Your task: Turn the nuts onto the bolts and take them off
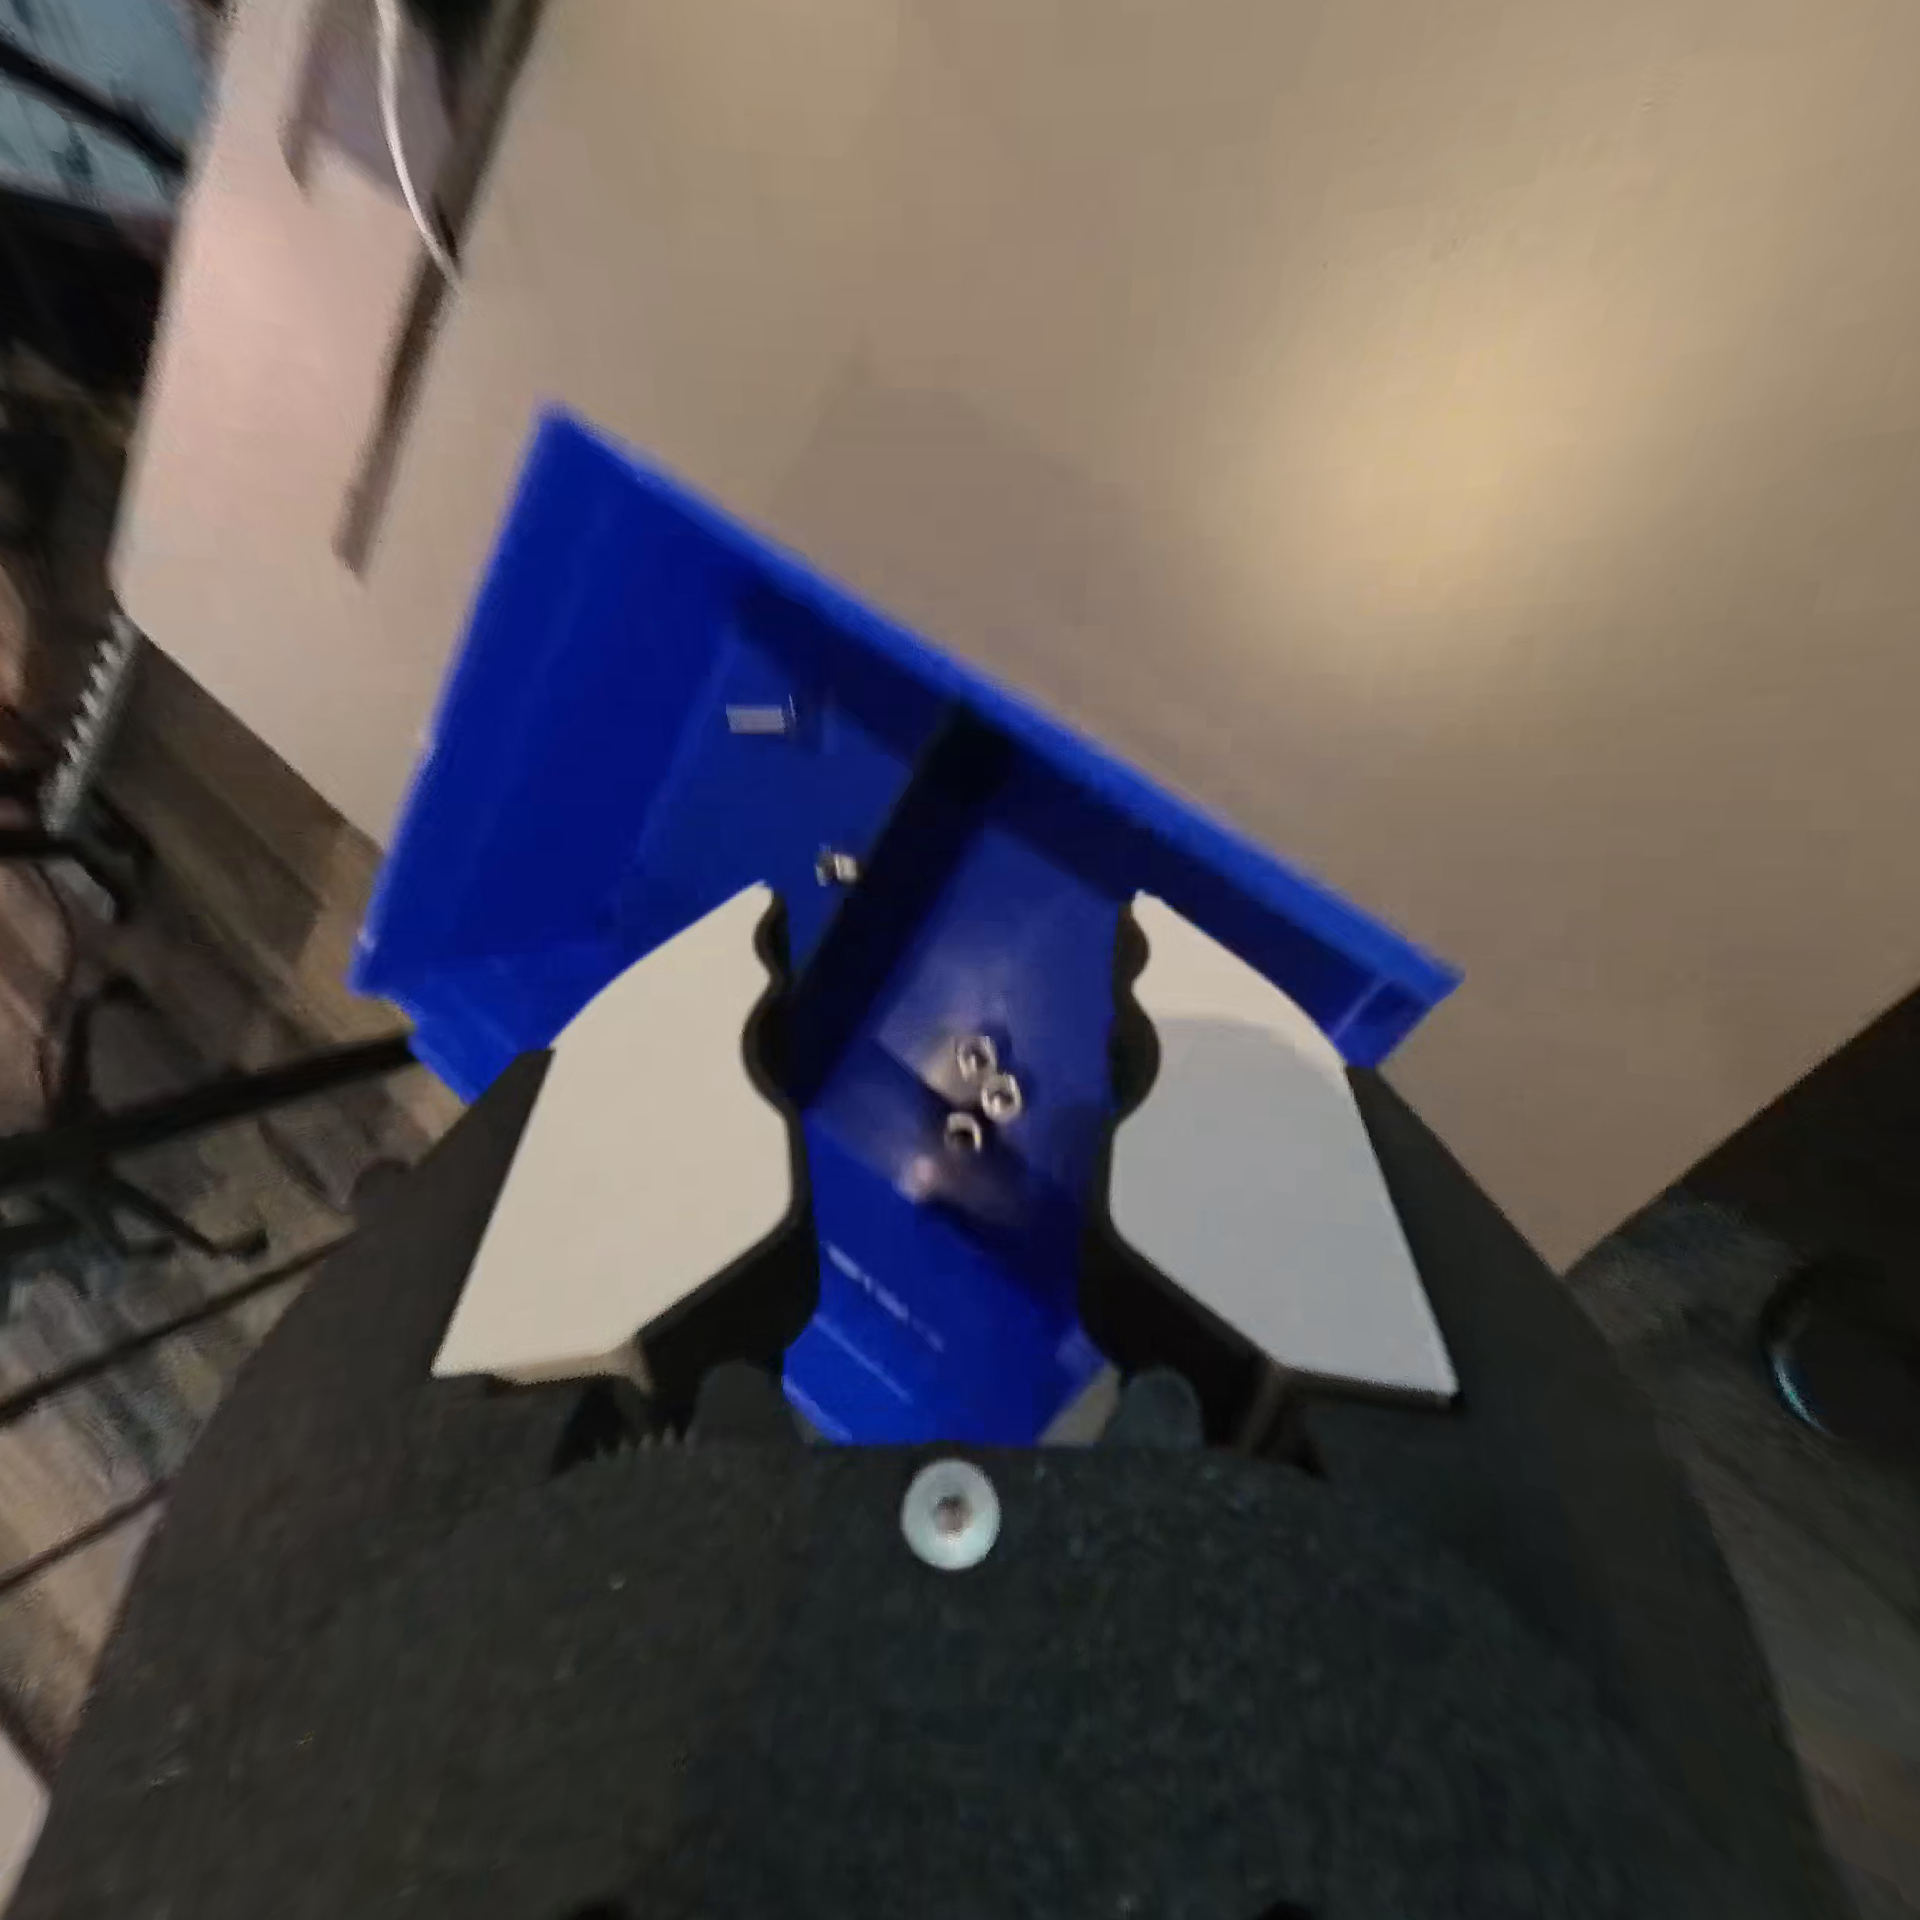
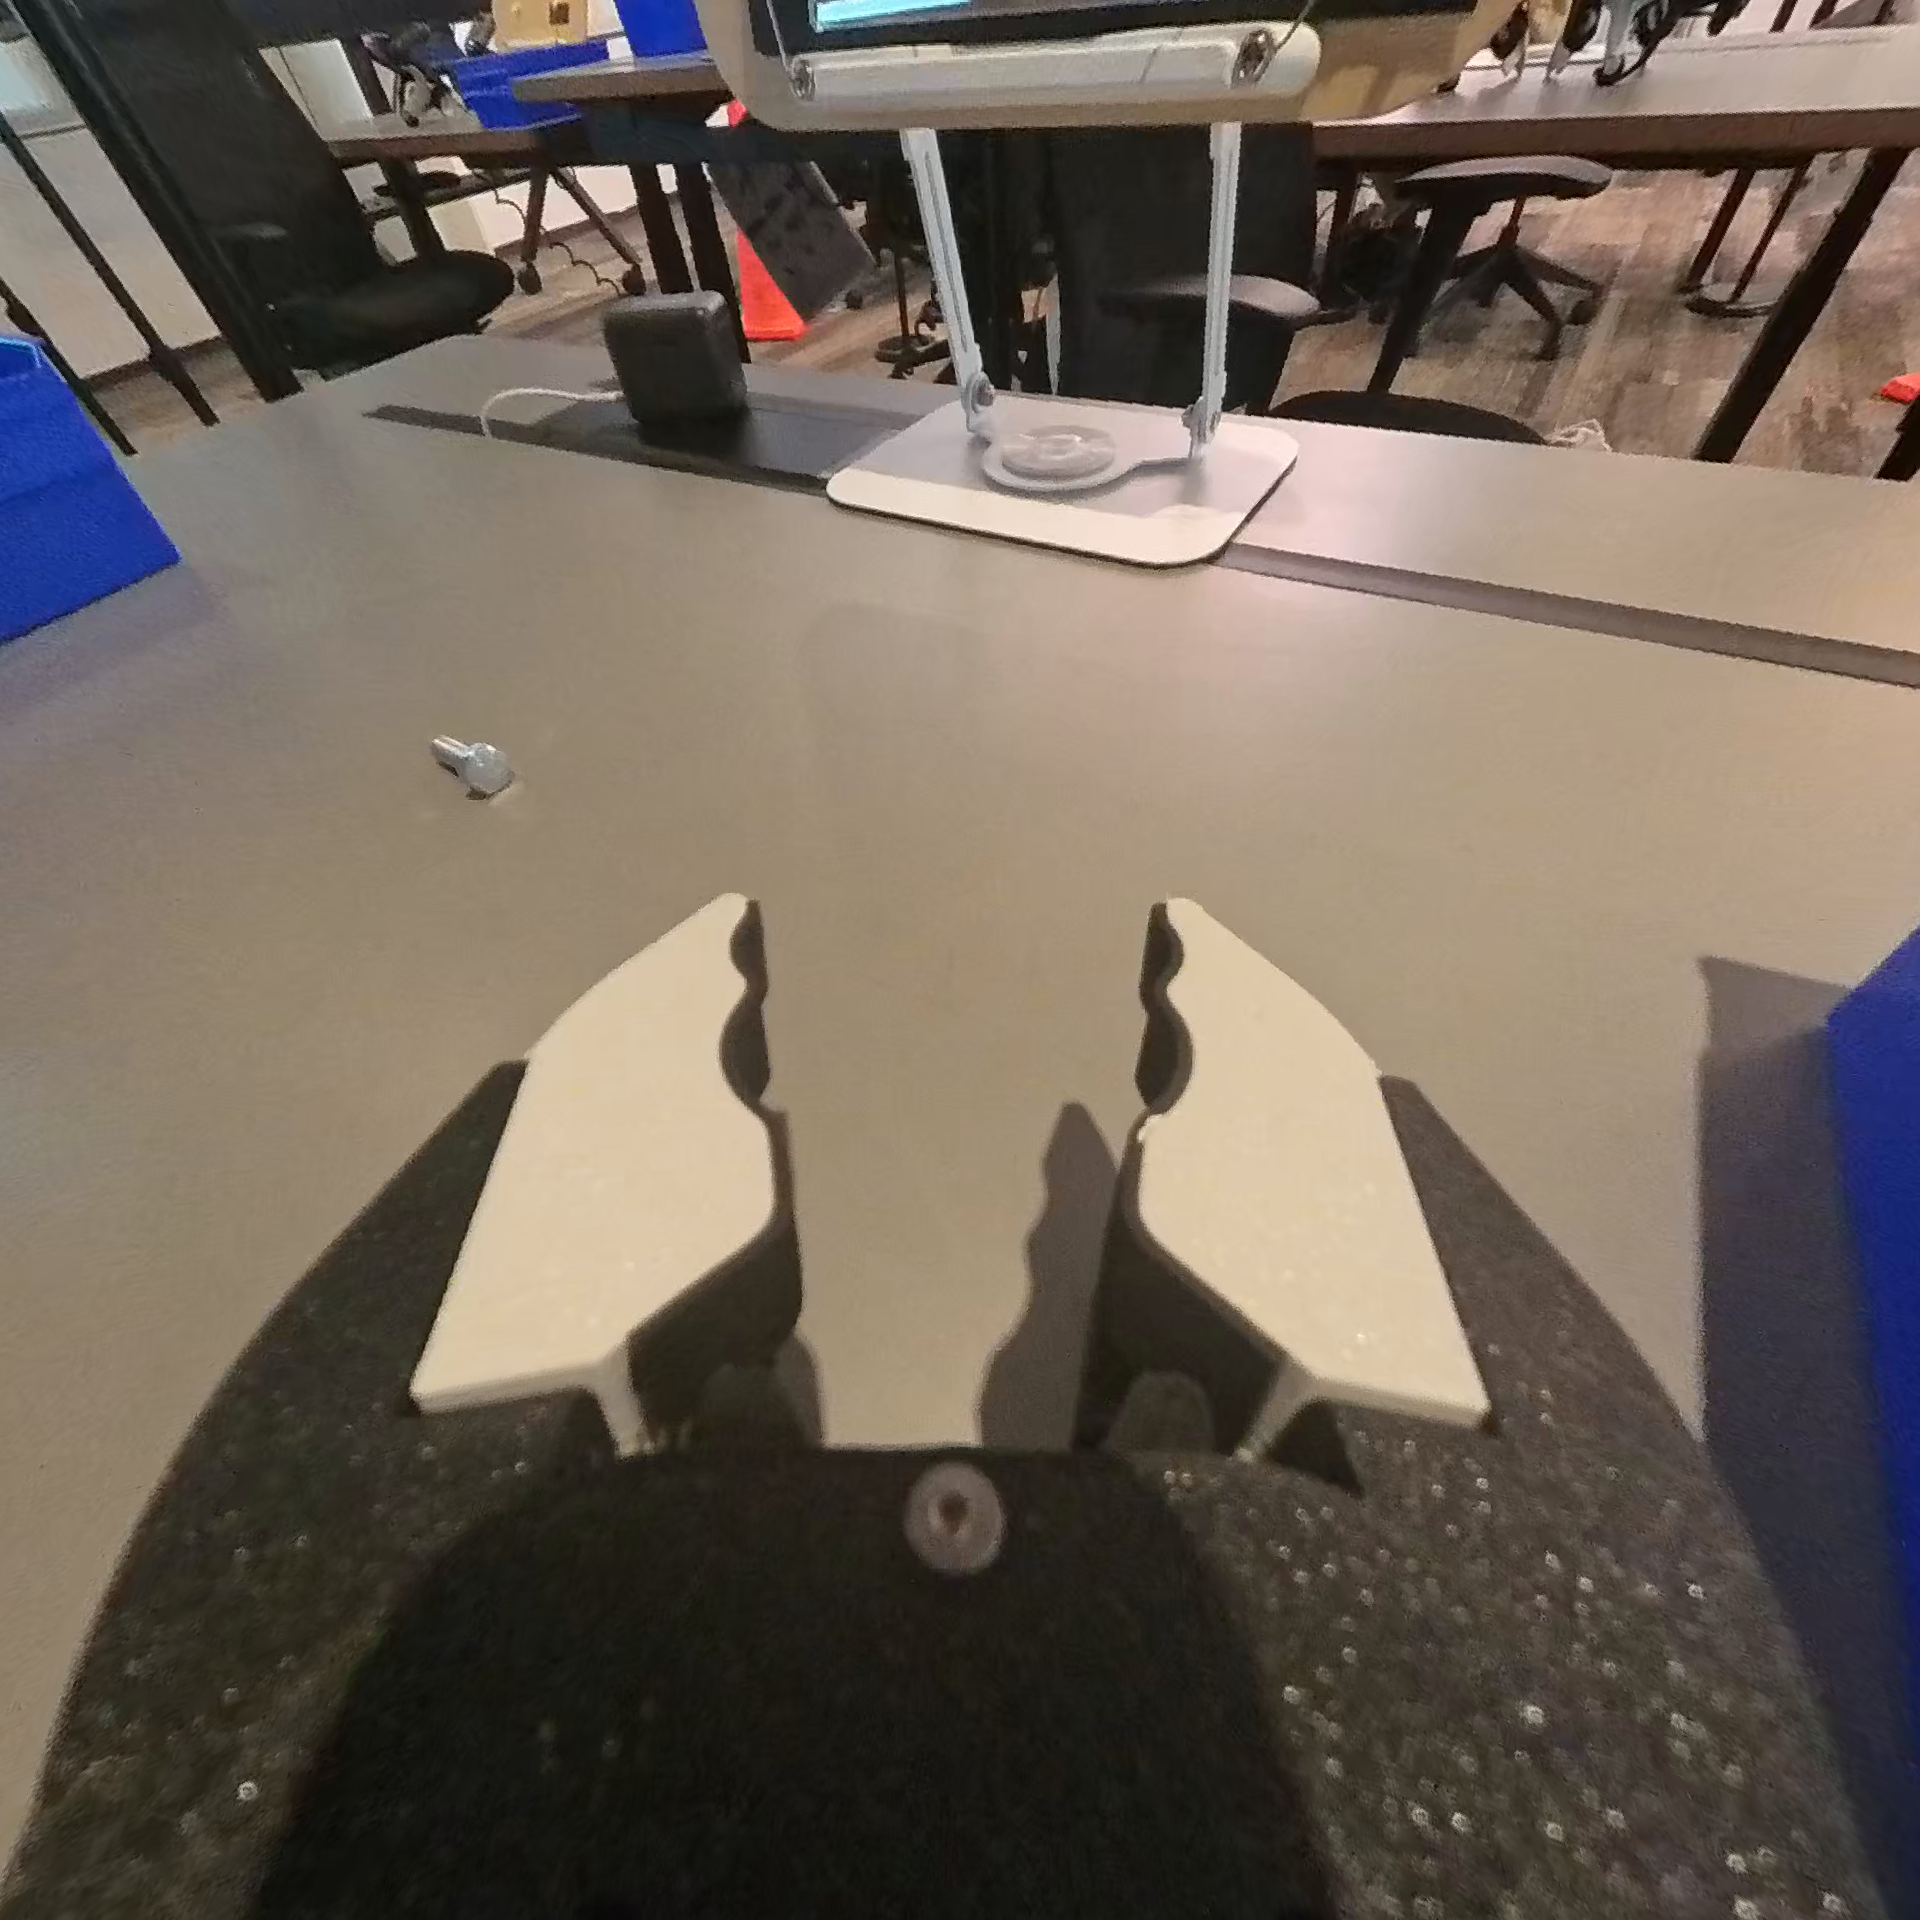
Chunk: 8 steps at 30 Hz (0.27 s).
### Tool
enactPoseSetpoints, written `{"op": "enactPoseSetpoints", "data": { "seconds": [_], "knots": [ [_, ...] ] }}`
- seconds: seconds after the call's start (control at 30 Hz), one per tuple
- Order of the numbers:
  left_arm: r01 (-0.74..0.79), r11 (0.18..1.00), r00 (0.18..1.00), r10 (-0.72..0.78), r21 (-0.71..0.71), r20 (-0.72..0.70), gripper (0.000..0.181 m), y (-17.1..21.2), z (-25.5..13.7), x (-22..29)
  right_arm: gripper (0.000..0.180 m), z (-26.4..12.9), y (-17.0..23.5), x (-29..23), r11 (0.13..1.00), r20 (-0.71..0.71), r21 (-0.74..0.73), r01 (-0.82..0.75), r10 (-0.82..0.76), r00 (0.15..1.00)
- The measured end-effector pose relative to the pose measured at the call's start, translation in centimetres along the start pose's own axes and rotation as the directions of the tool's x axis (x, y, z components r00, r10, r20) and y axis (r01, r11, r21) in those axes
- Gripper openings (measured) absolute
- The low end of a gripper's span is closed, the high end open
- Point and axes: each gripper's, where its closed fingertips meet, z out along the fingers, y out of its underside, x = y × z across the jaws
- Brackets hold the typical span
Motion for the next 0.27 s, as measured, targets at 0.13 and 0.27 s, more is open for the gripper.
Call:
{"op": "enactPoseSetpoints", "data": {
  "seconds": [0.13,0.27],
  "knots": [
    [0.044,0.983,0.998,-0.049,-0.178,-0.026,0.056,7.3,2.8,0.2,0.069,0.0,0.0,0.1,1.000,-0.004,-0.001,-0.002,0.002,1.000],
    [0.108,0.959,0.989,-0.130,-0.263,-0.069,0.050,10.8,5.7,0.2,0.069,0.1,0.2,0.2,1.000,-0.009,-0.005,-0.001,0.001,1.000]
  ]
}}
